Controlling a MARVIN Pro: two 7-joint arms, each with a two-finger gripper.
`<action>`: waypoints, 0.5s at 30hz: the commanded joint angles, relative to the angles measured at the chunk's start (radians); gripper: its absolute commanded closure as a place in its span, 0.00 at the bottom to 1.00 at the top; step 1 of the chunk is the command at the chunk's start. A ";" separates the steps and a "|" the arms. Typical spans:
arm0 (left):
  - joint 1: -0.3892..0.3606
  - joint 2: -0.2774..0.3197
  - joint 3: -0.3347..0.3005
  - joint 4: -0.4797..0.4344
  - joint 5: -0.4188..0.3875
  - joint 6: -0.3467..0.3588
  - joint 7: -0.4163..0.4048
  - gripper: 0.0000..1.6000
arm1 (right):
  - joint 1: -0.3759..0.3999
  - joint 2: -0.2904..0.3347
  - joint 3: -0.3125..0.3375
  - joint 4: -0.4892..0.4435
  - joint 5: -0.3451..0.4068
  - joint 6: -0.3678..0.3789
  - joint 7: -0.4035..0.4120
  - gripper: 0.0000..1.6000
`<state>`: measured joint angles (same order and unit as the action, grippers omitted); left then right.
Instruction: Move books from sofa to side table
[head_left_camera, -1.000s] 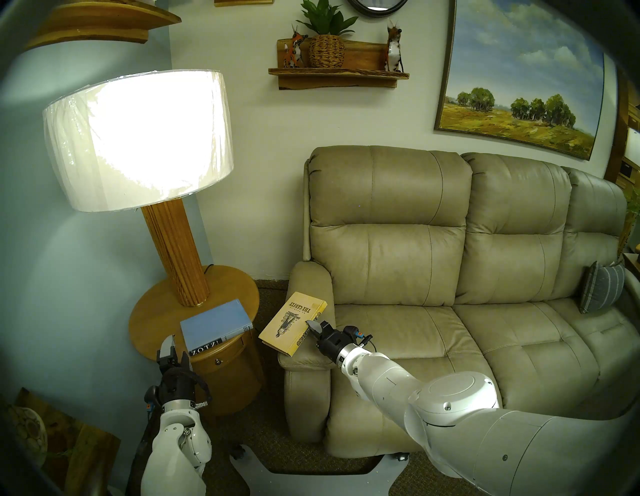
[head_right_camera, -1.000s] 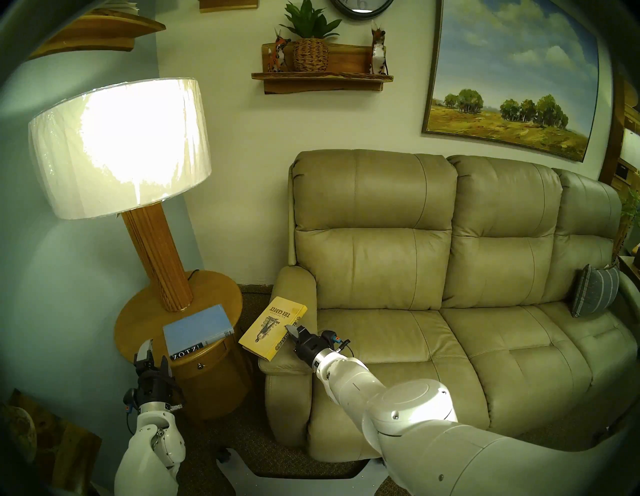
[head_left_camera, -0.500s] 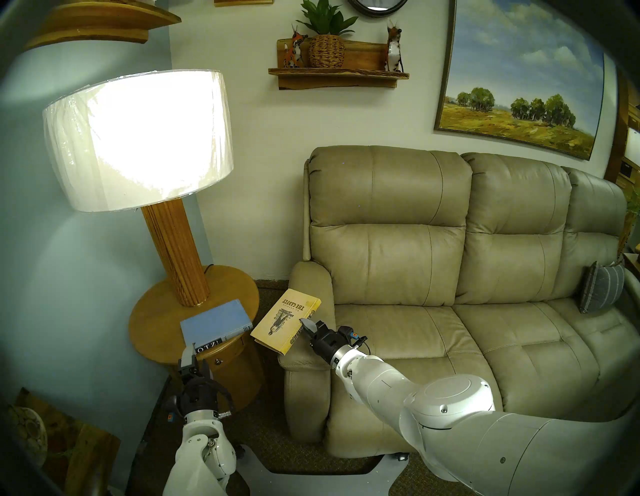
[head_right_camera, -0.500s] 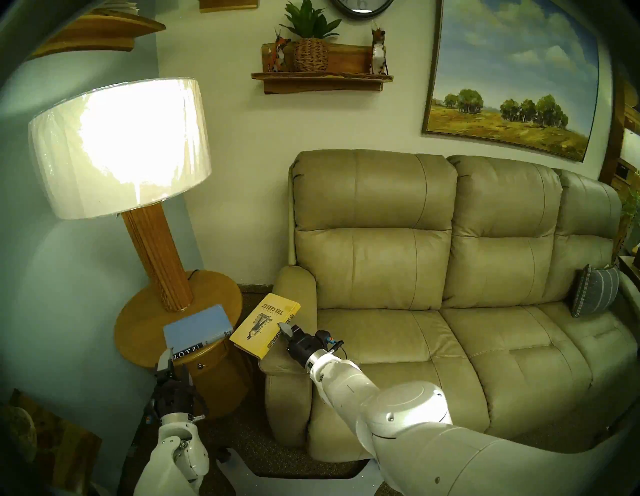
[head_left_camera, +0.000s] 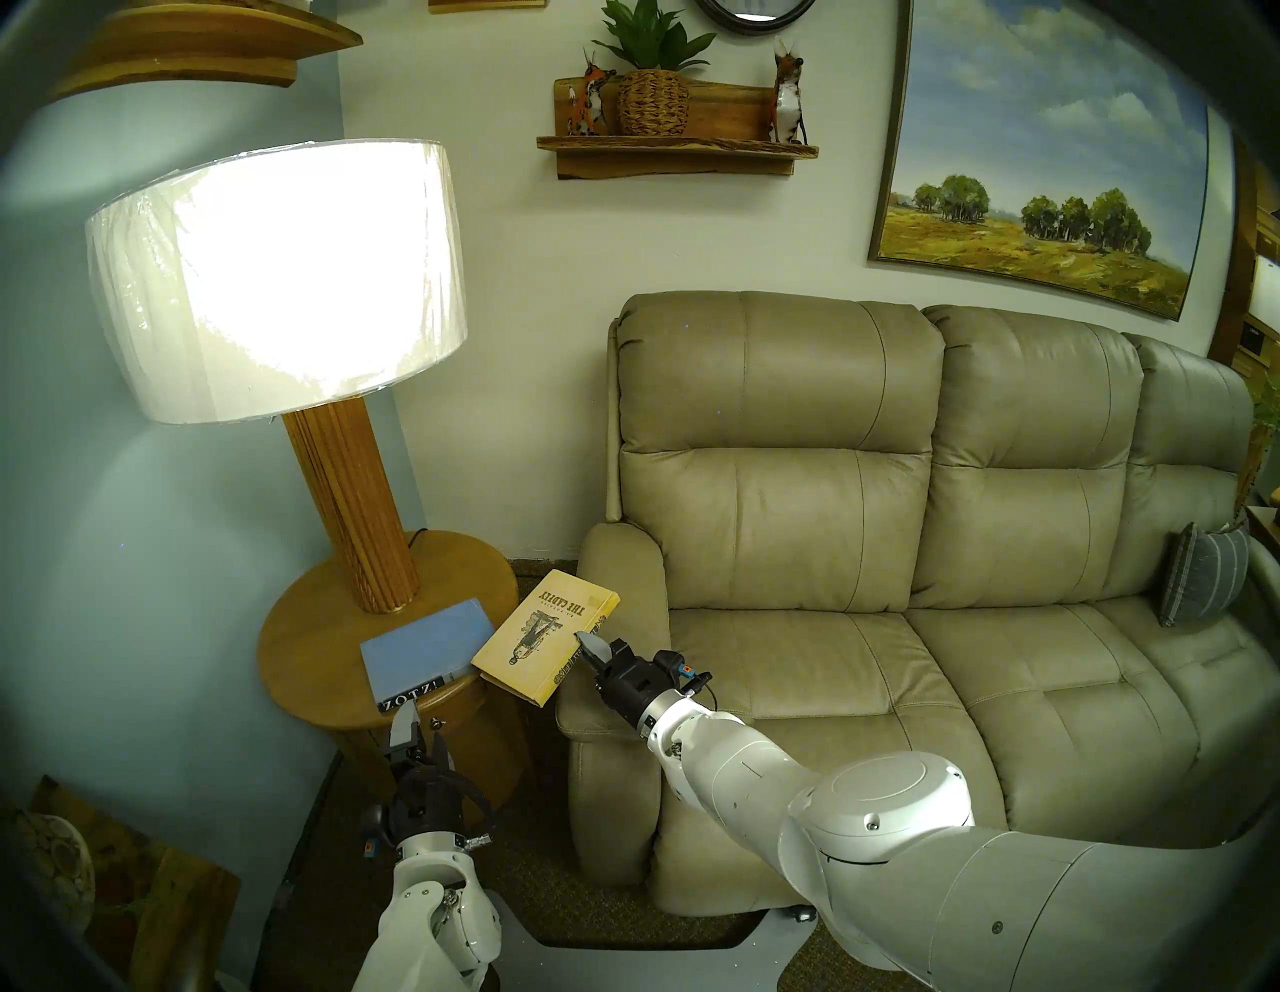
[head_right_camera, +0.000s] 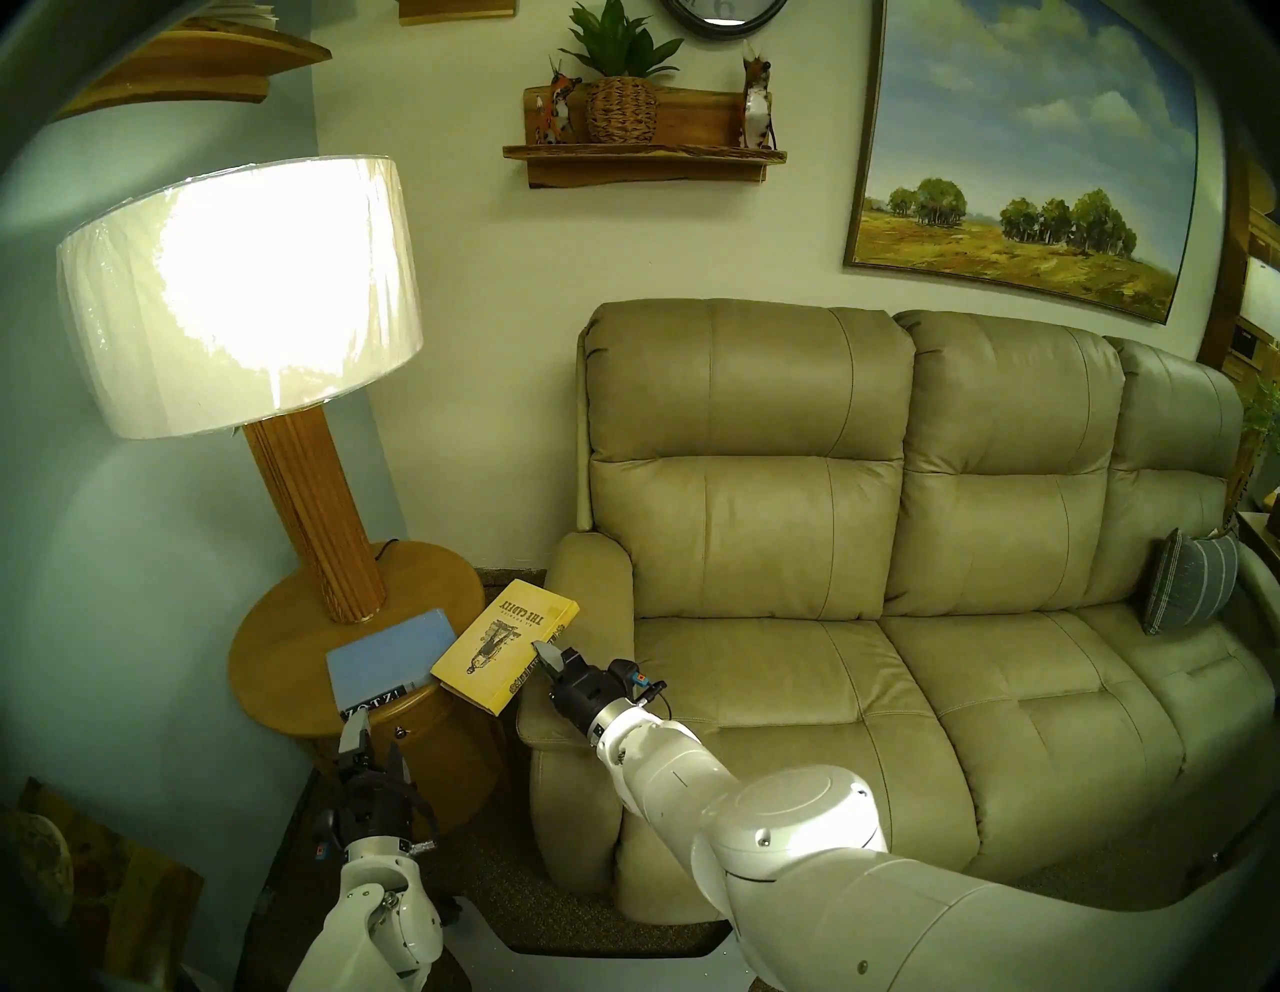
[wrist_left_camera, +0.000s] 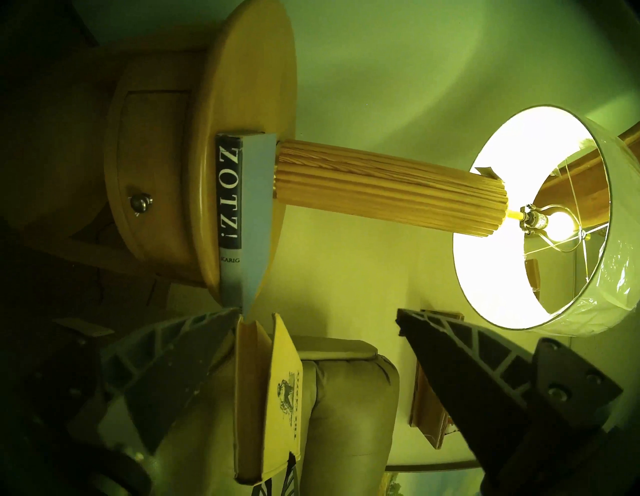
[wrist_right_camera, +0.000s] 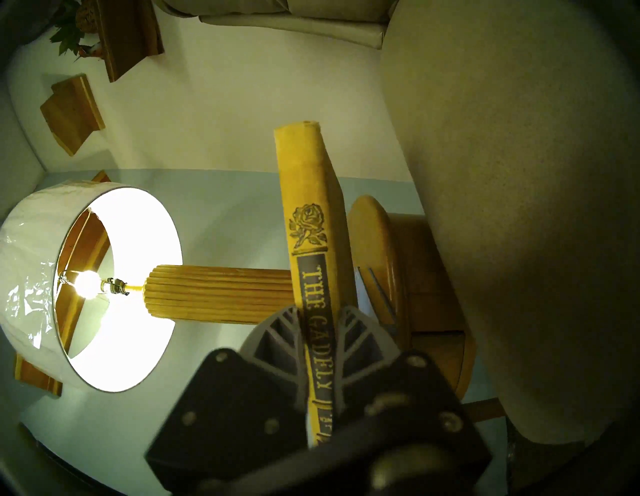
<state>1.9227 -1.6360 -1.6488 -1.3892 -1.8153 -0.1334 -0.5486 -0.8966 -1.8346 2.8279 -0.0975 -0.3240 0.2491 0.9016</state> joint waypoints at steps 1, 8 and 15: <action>-0.054 0.011 0.013 0.013 -0.009 0.007 0.012 0.00 | 0.011 -0.039 -0.015 -0.002 -0.010 0.005 0.064 1.00; -0.082 0.017 0.030 0.025 -0.023 0.030 0.024 0.00 | 0.001 -0.041 -0.028 -0.002 -0.025 0.012 0.080 1.00; -0.094 0.025 0.038 0.030 -0.040 0.048 0.068 0.00 | 0.001 -0.048 -0.030 -0.002 -0.035 0.015 0.083 1.00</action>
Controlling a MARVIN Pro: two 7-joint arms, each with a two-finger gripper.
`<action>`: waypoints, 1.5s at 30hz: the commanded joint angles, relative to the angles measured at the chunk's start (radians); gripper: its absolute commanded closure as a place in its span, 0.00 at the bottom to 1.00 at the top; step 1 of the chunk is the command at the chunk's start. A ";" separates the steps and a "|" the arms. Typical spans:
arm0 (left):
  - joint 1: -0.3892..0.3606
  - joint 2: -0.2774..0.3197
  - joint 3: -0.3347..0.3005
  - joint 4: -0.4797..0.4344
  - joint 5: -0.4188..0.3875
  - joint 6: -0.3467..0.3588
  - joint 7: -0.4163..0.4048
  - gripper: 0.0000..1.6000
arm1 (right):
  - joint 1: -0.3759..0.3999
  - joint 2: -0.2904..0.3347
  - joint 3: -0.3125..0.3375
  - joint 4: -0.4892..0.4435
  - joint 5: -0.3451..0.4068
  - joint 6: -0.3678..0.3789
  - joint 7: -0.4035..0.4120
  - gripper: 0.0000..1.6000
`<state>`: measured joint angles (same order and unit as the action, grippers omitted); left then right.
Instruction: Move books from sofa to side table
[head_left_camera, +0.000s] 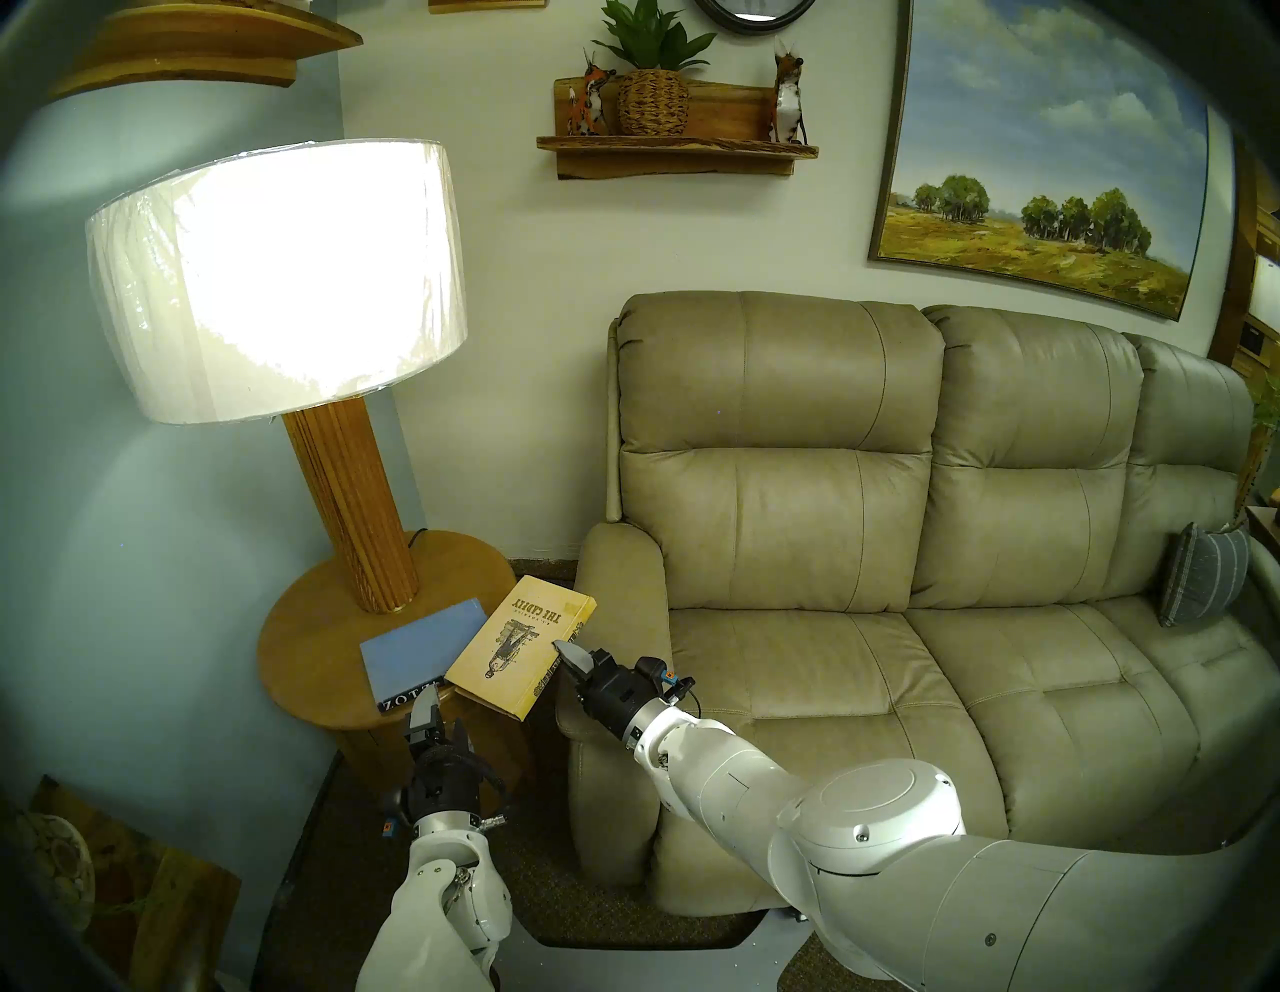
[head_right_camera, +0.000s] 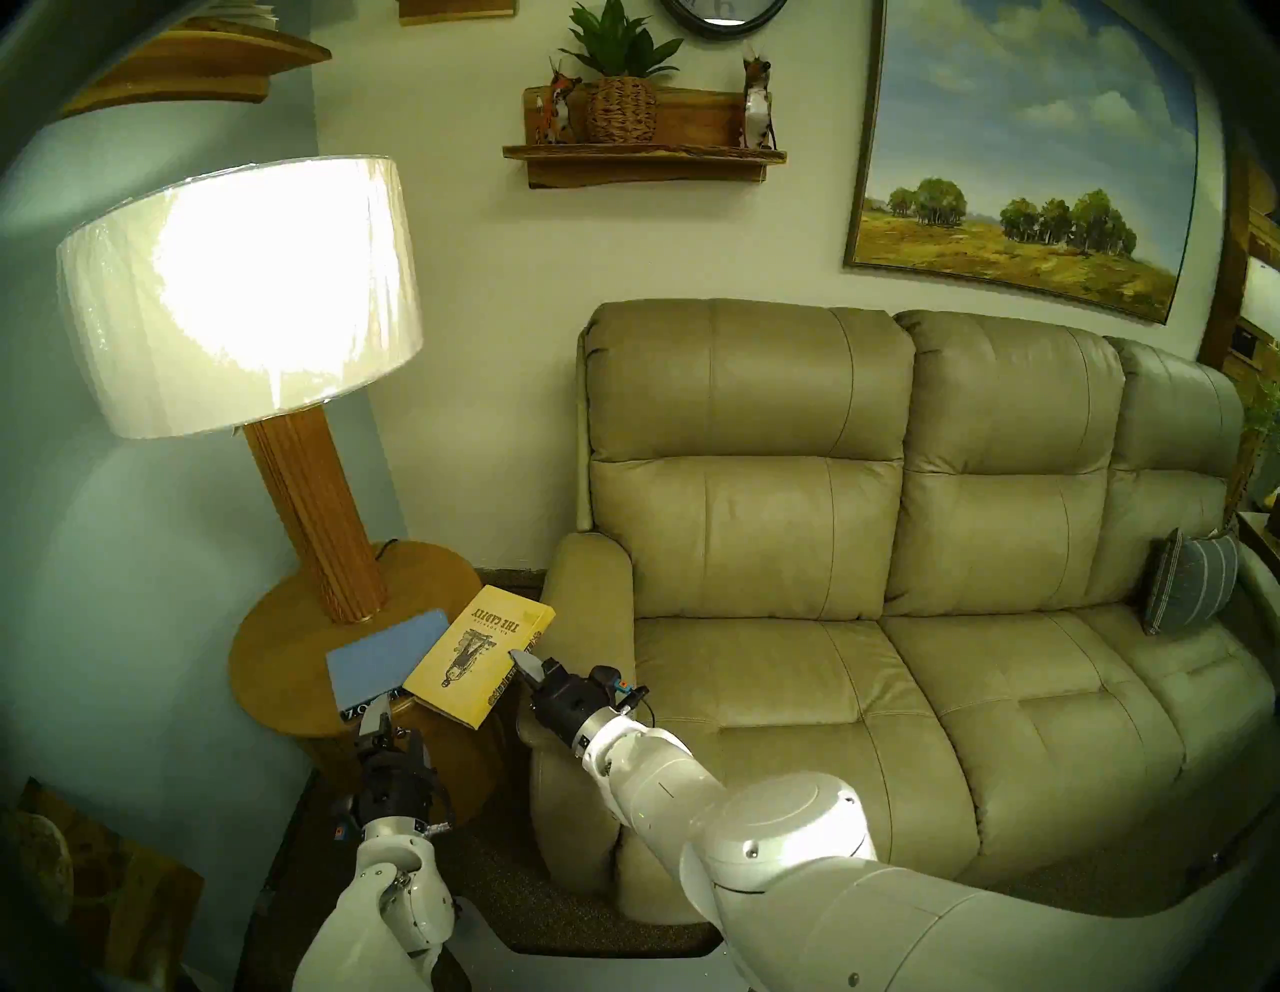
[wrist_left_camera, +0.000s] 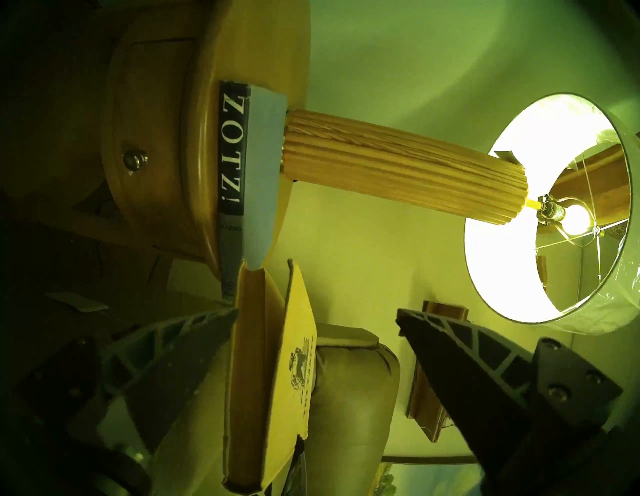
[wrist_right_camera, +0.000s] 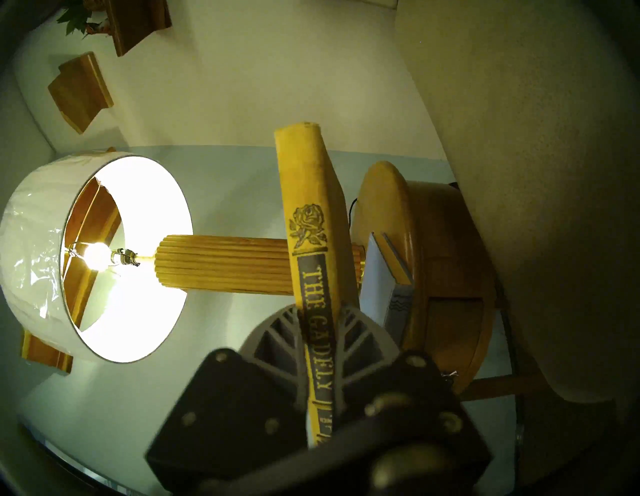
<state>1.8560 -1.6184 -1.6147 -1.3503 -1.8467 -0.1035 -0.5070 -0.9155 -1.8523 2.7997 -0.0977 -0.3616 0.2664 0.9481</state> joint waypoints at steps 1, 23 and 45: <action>-0.031 0.011 0.003 -0.004 -0.018 0.025 0.051 0.00 | 0.022 -0.033 -0.001 -0.002 0.001 -0.002 0.039 1.00; -0.093 0.030 0.009 0.047 -0.030 0.032 0.093 0.00 | 0.013 -0.037 -0.003 -0.002 -0.004 0.027 0.067 1.00; -0.206 0.035 0.007 0.145 -0.029 0.013 0.074 0.00 | -0.009 -0.039 -0.032 -0.004 -0.026 0.044 0.102 1.00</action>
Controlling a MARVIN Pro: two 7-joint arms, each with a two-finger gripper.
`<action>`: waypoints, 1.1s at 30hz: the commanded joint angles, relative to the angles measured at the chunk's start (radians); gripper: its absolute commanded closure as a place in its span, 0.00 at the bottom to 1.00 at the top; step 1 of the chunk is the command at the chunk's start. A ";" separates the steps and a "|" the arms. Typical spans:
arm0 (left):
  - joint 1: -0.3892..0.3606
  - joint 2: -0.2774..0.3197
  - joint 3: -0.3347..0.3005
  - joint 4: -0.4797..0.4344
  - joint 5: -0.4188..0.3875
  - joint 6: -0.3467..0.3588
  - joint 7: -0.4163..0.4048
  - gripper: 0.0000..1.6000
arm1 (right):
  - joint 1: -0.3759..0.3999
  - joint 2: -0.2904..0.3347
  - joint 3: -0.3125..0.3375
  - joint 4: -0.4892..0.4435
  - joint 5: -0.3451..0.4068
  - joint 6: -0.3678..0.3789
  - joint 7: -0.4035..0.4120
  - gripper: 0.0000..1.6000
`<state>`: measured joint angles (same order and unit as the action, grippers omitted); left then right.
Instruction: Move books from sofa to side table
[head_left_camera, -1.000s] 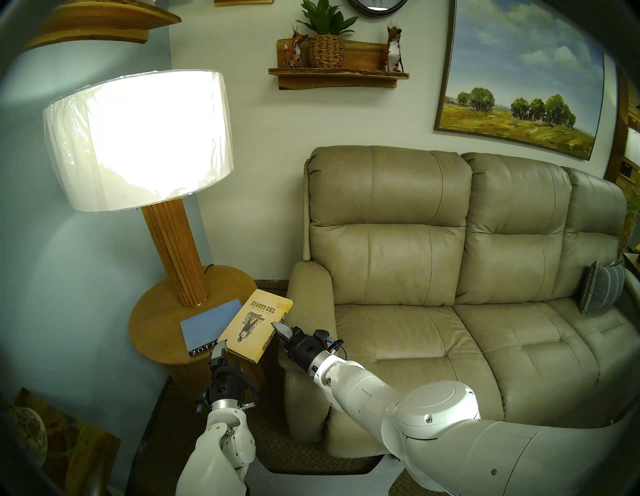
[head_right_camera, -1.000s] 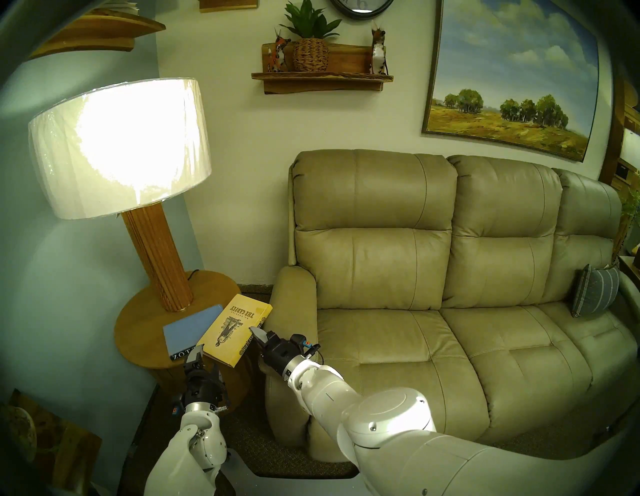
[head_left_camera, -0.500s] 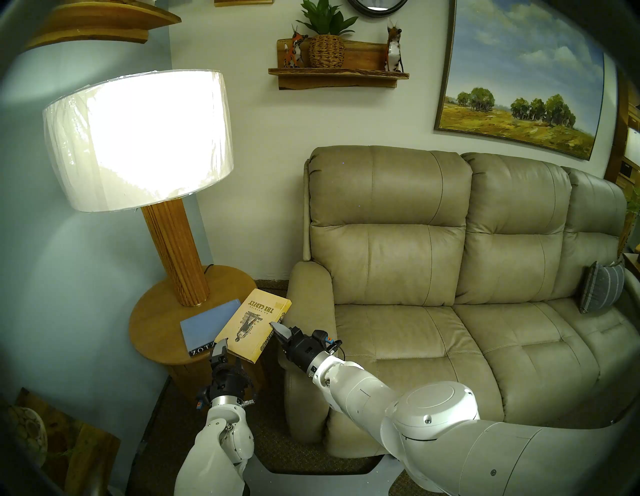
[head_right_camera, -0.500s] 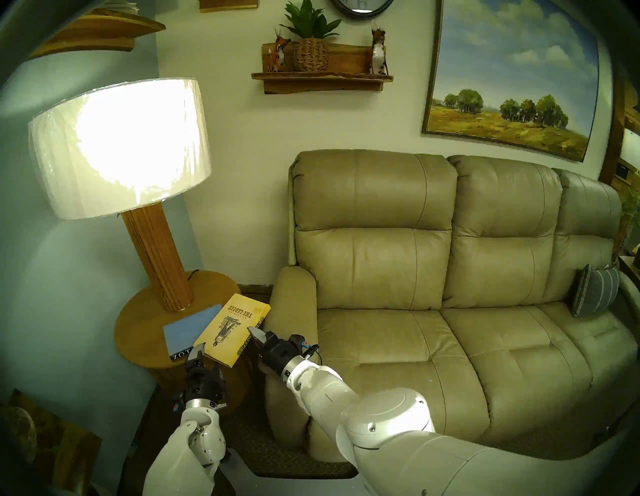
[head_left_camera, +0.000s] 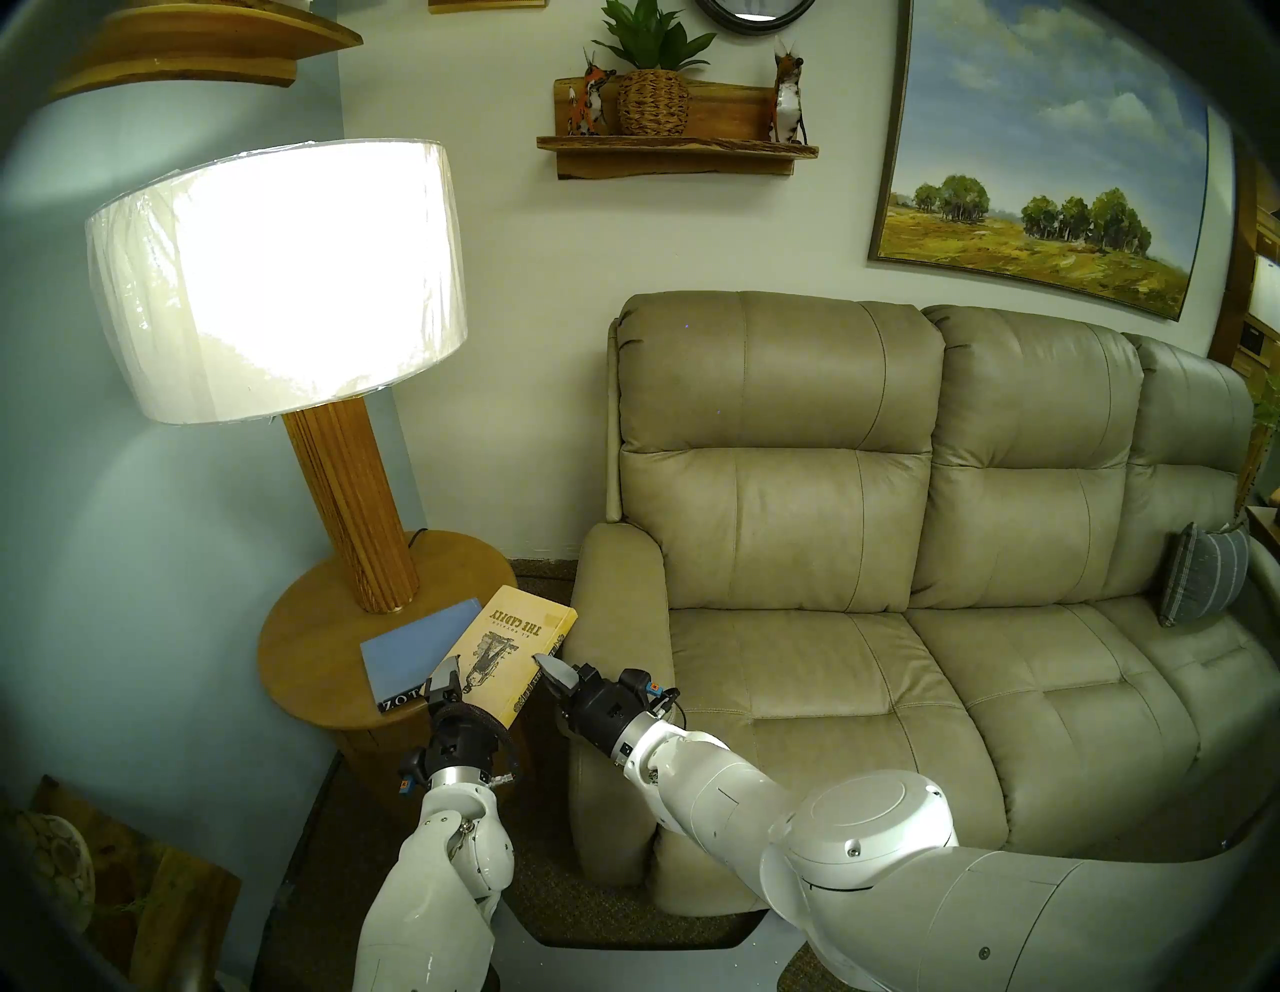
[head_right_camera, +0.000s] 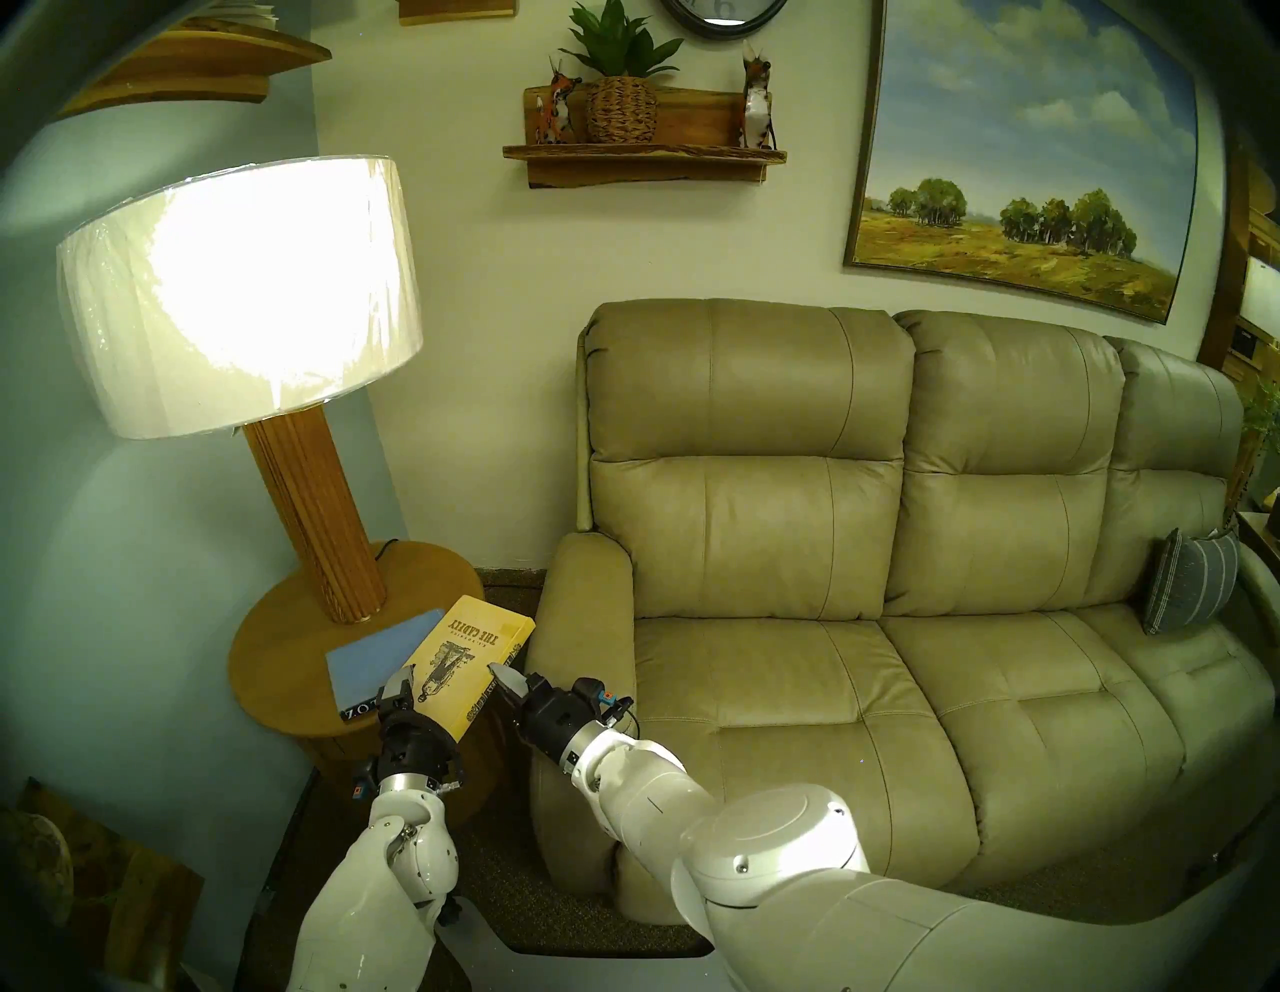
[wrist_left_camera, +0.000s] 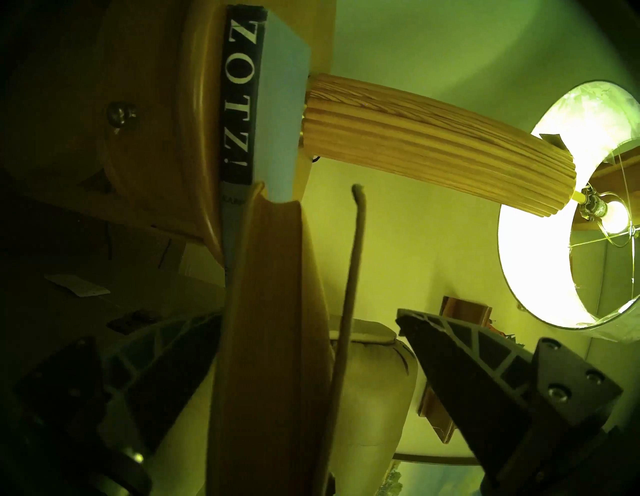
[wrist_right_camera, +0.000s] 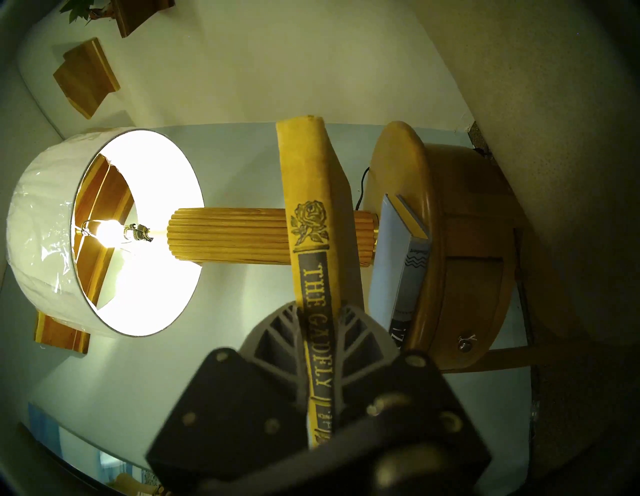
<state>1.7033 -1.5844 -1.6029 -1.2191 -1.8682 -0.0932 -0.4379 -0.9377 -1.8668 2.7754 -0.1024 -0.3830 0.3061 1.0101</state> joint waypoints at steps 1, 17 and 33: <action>-0.059 0.003 -0.005 0.023 -0.009 0.005 0.006 0.00 | 0.013 -0.025 -0.008 0.001 -0.005 0.005 0.042 1.00; -0.081 0.008 -0.017 0.061 0.019 -0.035 -0.105 1.00 | 0.001 -0.025 -0.024 -0.007 -0.028 0.003 0.054 0.93; -0.105 0.032 -0.124 0.018 -0.031 -0.080 -0.079 1.00 | -0.013 0.065 -0.027 -0.014 -0.057 0.021 0.111 0.00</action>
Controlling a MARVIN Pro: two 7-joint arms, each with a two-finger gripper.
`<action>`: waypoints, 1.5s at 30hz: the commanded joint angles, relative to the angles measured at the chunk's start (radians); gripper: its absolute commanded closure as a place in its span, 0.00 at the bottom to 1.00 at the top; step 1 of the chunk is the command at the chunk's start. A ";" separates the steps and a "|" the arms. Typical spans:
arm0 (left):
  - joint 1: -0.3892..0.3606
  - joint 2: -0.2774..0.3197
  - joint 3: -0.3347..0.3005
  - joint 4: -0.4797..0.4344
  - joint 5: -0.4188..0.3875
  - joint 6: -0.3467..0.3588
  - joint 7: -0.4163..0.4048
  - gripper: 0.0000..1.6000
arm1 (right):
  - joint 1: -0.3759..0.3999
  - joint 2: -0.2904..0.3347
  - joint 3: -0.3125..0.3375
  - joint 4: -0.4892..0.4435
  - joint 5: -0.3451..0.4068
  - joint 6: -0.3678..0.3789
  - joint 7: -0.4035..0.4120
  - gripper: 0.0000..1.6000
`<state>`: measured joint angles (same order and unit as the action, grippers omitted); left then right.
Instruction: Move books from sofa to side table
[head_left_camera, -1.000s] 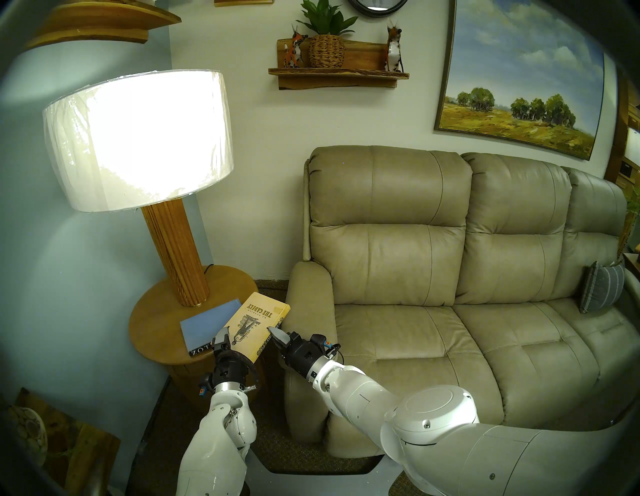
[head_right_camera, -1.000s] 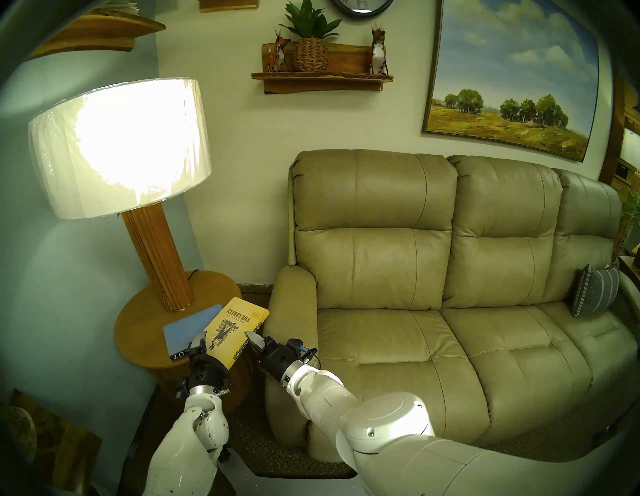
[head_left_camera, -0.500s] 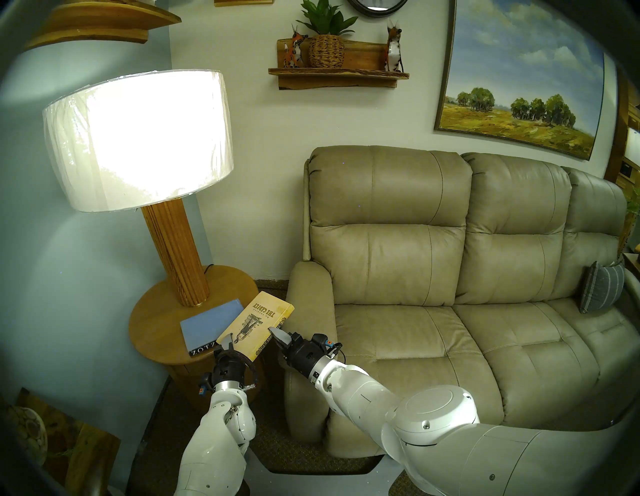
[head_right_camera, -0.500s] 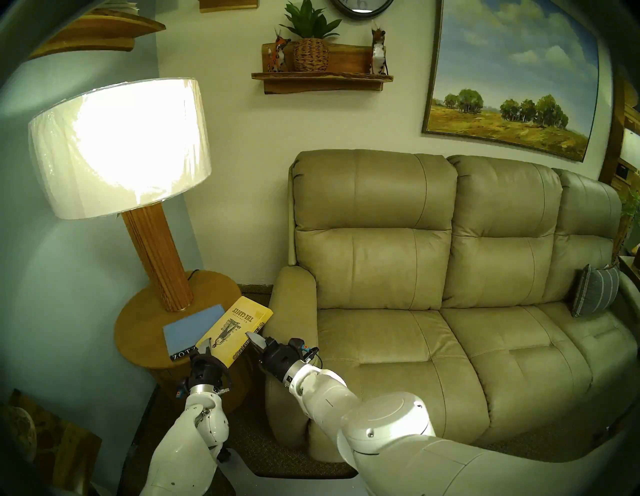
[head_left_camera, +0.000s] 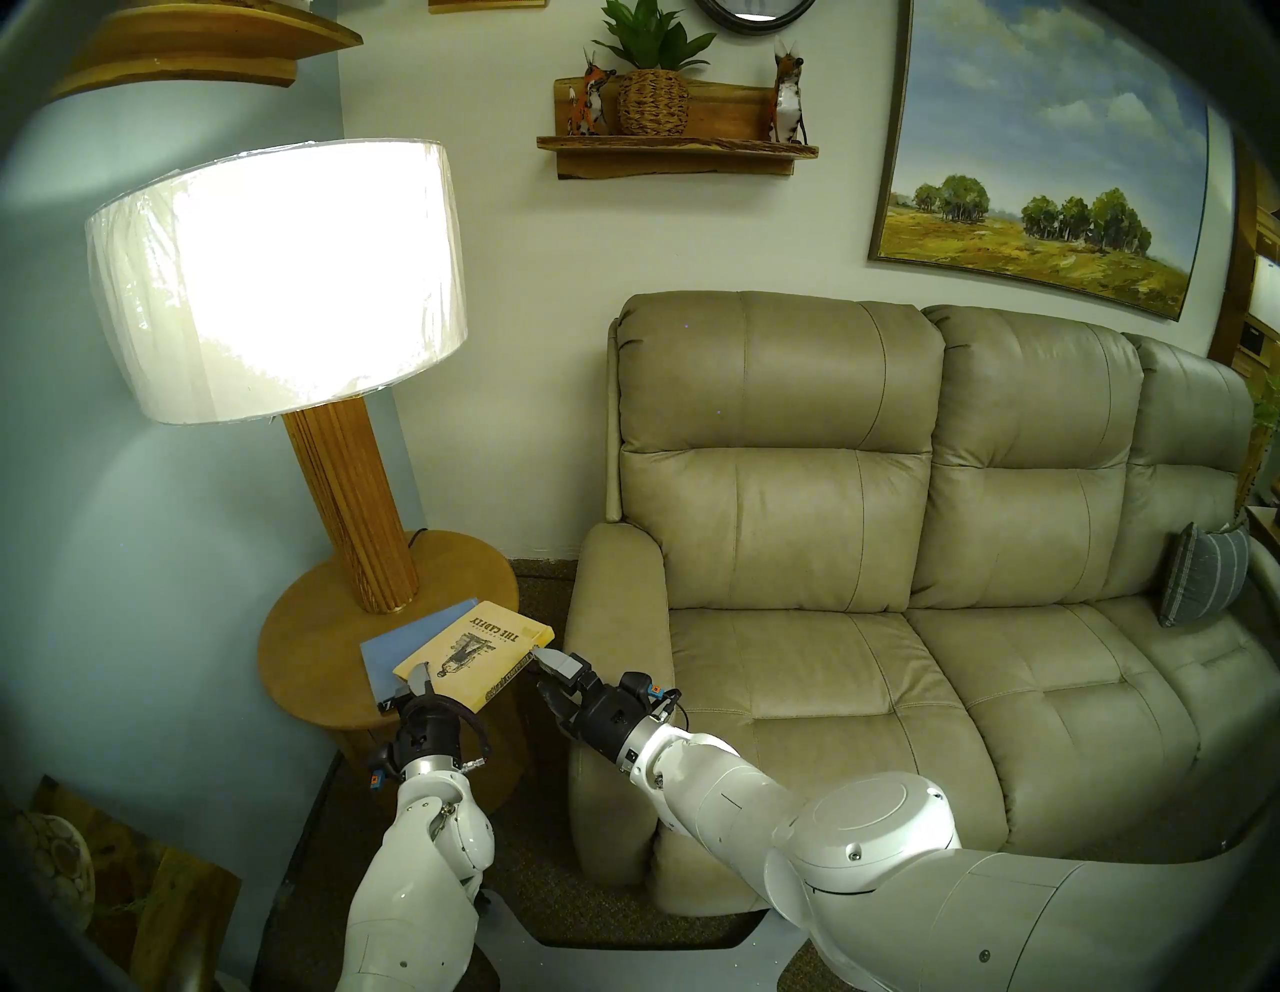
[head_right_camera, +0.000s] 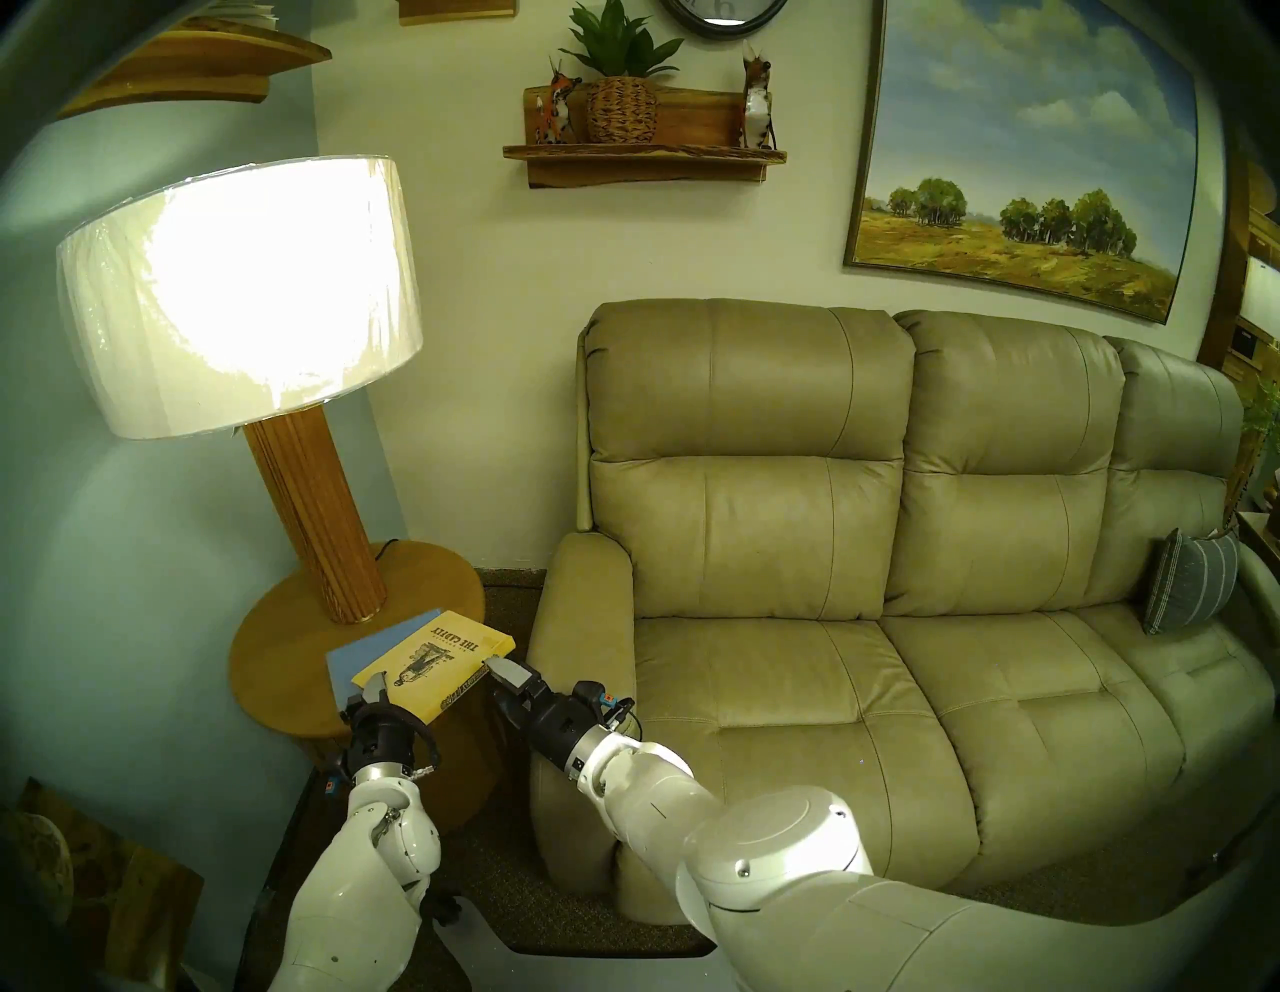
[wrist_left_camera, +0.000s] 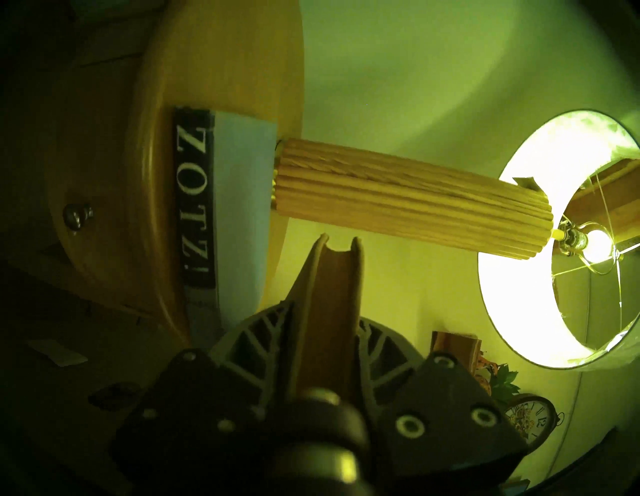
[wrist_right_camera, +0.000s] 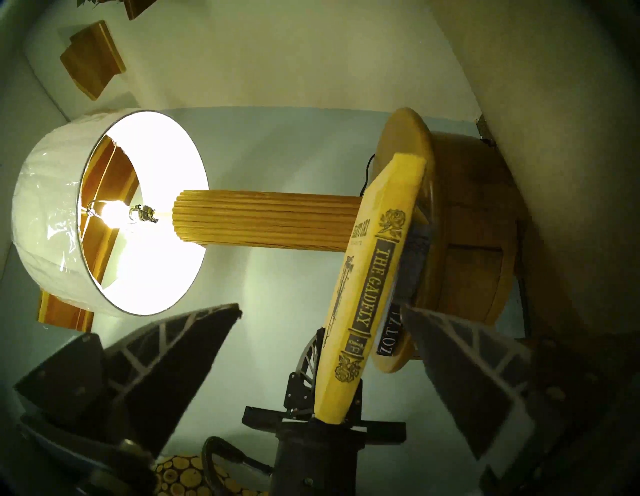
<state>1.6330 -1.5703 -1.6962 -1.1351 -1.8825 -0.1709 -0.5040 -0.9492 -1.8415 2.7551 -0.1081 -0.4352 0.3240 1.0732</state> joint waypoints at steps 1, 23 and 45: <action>-0.036 0.018 -0.037 -0.068 -0.016 -0.013 -0.017 1.00 | -0.003 0.047 -0.008 -0.008 -0.007 0.006 0.056 0.00; -0.090 0.078 -0.085 -0.089 -0.017 -0.148 0.353 1.00 | -0.029 0.126 0.014 -0.021 -0.005 0.005 0.192 0.00; 0.011 0.088 -0.095 -0.274 -0.051 -0.102 0.612 0.17 | -0.032 0.140 0.029 -0.016 -0.009 -0.002 0.203 0.00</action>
<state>1.6118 -1.4782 -1.7745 -1.3262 -1.9205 -0.2687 0.0923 -0.9882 -1.6974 2.7858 -0.1253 -0.4445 0.3250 1.2626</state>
